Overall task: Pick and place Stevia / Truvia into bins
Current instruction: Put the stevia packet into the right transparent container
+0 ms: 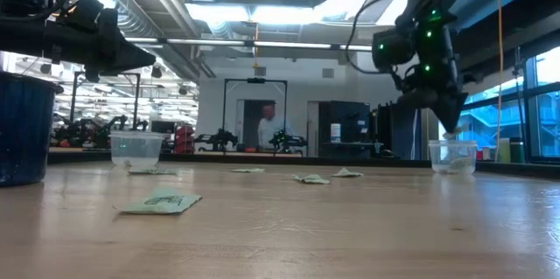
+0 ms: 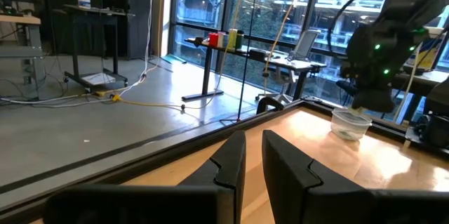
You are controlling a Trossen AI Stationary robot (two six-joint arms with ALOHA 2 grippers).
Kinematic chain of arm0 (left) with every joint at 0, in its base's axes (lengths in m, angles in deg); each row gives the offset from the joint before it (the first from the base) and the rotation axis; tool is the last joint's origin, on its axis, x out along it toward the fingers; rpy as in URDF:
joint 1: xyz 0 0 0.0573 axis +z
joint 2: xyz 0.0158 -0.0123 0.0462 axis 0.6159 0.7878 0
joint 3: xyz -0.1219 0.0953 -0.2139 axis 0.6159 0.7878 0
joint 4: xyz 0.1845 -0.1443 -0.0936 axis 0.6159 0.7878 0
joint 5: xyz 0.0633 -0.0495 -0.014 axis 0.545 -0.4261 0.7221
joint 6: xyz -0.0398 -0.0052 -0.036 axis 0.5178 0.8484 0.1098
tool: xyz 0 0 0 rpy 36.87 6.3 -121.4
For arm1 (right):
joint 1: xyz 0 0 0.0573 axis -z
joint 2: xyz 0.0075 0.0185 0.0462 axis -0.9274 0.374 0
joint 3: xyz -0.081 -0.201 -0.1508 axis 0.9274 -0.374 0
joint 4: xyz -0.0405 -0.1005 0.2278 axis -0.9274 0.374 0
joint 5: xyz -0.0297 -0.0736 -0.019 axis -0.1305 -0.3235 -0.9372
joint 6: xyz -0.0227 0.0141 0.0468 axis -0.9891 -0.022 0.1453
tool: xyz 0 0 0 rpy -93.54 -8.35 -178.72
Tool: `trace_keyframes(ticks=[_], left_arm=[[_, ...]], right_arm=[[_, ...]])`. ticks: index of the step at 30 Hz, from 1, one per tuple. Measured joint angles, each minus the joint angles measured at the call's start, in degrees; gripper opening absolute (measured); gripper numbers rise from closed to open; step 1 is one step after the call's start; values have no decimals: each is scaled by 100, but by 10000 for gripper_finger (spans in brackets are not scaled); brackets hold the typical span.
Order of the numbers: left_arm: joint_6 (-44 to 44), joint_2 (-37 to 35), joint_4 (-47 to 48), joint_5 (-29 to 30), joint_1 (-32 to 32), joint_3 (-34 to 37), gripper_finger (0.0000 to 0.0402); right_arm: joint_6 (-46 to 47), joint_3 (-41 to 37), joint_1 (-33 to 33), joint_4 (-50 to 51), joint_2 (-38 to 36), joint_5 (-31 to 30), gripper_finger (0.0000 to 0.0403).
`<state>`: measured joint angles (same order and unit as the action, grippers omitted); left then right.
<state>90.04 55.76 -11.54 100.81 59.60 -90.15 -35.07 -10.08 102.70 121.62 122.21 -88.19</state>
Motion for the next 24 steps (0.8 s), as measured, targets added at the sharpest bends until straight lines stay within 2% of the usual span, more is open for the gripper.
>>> trace_keyframes(ticks=[7, 20, 24], left_arm=[[0, 2, 0, 0, 1, 0, 43], [0, 0, 0, -2, 2, 2, 43], [0, 0, 0, -3, 1, 0, 43]], right_arm=[[-9, 0, 6, -14, 434, 0, 3], [-138, 0, 6, -182, 646, -4, 4], [-148, 0, 6, -182, 646, -4, 24]])
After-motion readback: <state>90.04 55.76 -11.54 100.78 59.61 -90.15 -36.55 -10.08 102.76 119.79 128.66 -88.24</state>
